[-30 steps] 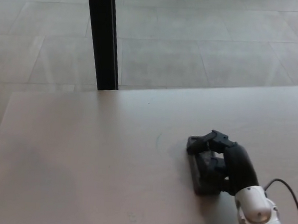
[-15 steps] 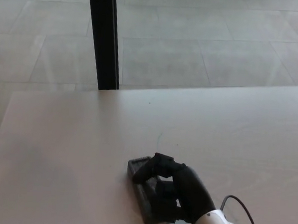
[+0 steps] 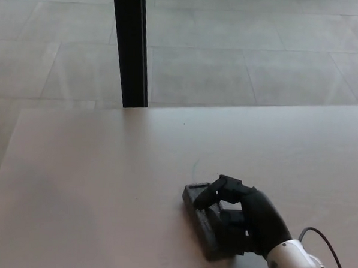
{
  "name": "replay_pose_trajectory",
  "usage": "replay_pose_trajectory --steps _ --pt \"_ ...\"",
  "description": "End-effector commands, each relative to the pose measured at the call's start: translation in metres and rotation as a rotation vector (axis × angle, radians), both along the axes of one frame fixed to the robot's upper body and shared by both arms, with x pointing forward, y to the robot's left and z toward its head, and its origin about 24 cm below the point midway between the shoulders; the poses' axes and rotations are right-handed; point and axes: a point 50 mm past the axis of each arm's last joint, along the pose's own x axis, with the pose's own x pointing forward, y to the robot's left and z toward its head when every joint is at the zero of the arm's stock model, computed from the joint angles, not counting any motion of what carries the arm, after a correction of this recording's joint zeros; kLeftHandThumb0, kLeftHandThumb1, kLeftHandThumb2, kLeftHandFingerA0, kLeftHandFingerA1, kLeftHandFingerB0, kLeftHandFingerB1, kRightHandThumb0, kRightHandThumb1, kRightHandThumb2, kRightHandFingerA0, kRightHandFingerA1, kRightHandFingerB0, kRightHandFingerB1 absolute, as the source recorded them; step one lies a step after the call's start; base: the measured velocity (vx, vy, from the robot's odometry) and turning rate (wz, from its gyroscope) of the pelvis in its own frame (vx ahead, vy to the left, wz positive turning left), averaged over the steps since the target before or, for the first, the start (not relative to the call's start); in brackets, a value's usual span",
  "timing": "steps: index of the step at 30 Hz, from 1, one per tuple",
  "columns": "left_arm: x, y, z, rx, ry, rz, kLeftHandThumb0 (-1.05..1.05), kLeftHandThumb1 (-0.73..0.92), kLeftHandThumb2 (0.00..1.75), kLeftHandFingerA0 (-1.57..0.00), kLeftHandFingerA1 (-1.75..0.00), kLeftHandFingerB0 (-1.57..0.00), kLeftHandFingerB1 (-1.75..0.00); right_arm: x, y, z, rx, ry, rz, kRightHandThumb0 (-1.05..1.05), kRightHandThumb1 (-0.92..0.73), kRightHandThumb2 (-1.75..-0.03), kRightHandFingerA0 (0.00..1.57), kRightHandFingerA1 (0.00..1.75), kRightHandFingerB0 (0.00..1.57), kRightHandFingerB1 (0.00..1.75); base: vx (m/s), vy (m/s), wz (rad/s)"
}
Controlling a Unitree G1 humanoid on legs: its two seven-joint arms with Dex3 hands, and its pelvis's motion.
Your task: The robot uses its right hand to hold the eraser kept in the middle of the desk and use it to wipe the desk by swiping its surface twice
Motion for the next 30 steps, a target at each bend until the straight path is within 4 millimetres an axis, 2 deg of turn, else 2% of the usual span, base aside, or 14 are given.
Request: replay_pose_trajectory --steps 1,2,3,15,18,20,21,22,24,25,26,28,29,30 --pt "-0.002 0.006 0.004 0.015 -0.014 0.029 -0.55 0.66 1.05 -0.79 -0.77 -0.63 -0.69 0.001 -0.054 -0.023 -0.141 0.102 -0.167 -0.28 -0.63 -0.98 0.92 1.75 0.75 1.48 0.00 0.000 0.00" --pt "-0.001 0.006 0.005 0.032 0.003 0.000 -0.55 0.83 0.65 -0.81 -0.65 -0.67 -0.57 0.003 -0.071 -0.025 -0.151 0.119 -0.228 -0.25 -0.61 -0.96 1.17 1.75 0.72 1.38 0.00 0.000 0.00" --pt "-0.002 0.007 0.005 0.019 -0.008 0.019 -0.53 0.66 1.05 -0.79 -0.78 -0.64 -0.70 0.002 -0.081 -0.026 -0.160 0.123 -0.251 -0.25 -0.63 -0.91 0.91 1.75 0.65 1.62 0.00 0.000 0.00" --pt "-0.008 0.009 0.005 0.023 -0.003 0.033 -0.53 0.67 1.05 -0.78 -0.77 -0.60 -0.68 -0.006 -0.151 -0.030 -0.167 0.090 -0.438 -0.30 -0.65 -0.90 0.92 1.75 0.62 1.72 0.00 0.000 0.00" --pt "-0.009 0.010 0.006 0.027 -0.004 0.039 -0.54 0.66 1.05 -0.78 -0.77 -0.61 -0.69 -0.011 -0.184 -0.024 -0.199 0.133 -0.586 -0.44 -0.59 -1.00 1.20 1.40 0.88 1.20 0.00 0.000 0.00" --pt "-0.009 0.010 0.006 0.026 -0.012 0.042 -0.52 0.83 0.65 -0.77 -0.68 -0.66 -0.59 -0.013 -0.192 -0.022 -0.188 0.131 -0.609 -0.30 -0.71 -0.80 0.93 1.75 0.70 1.45 0.00 0.000 0.00" --pt "-0.010 0.010 0.006 0.017 -0.020 0.045 -0.54 0.67 1.05 -0.76 -0.77 -0.60 -0.68 -0.014 -0.196 -0.022 -0.177 0.127 -0.627 -0.23 -0.66 -0.88 1.17 1.75 0.71 1.37 0.00 0.000 0.00" --pt "-0.011 0.010 0.005 0.014 -0.014 0.047 -0.55 0.66 1.05 -0.78 -0.77 -0.62 -0.68 -0.017 -0.200 -0.022 -0.170 0.117 -0.646 -0.29 -0.68 -0.85 0.94 1.75 0.73 1.44 0.00 0.000 0.00" --pt "-0.011 0.011 0.005 0.007 -0.014 0.055 -0.54 0.67 1.05 -0.77 -0.77 -0.61 -0.68 -0.020 -0.206 -0.024 -0.158 0.122 -0.679 -0.44 -0.58 -1.00 1.20 1.40 0.90 1.22 0.00 0.000 0.00" --pt "-0.011 0.011 0.005 0.014 -0.010 0.045 -0.54 0.67 1.06 -0.77 -0.76 -0.61 -0.68 -0.022 -0.210 -0.026 -0.154 0.140 -0.697 -0.33 -0.71 -0.75 0.94 1.75 0.69 1.52 0.00 0.000 0.00" --pt "-0.011 0.011 0.006 0.025 0.000 0.041 -0.56 0.83 0.65 -0.80 -0.64 -0.66 -0.57 -0.022 -0.212 -0.027 -0.155 0.150 -0.709 -0.46 -0.58 -1.00 1.21 1.41 0.90 1.23 0.00 0.000 0.00" --pt "-0.011 0.011 0.005 0.029 0.006 0.040 -0.56 0.83 0.65 -0.80 -0.64 -0.66 -0.57 -0.023 -0.213 -0.027 -0.163 0.145 -0.705 -0.46 -0.58 -1.00 1.21 1.41 0.90 1.23 0.00 0.000 0.00" --pt "-0.011 0.011 0.006 0.027 0.004 0.041 -0.55 0.67 1.05 -0.80 -0.77 -0.61 -0.68 -0.024 -0.213 -0.028 -0.160 0.149 -0.703 -0.32 -0.70 -0.81 0.96 1.75 0.75 1.46 0.00 0.000 0.00" --pt "-0.011 0.011 0.006 0.024 -0.001 0.031 -0.55 0.84 0.65 -0.79 -0.66 -0.64 -0.56 -0.025 -0.213 -0.029 -0.154 0.150 -0.700 -0.37 -0.70 -0.76 0.99 1.75 0.74 1.39 0.00 0.000 0.00"
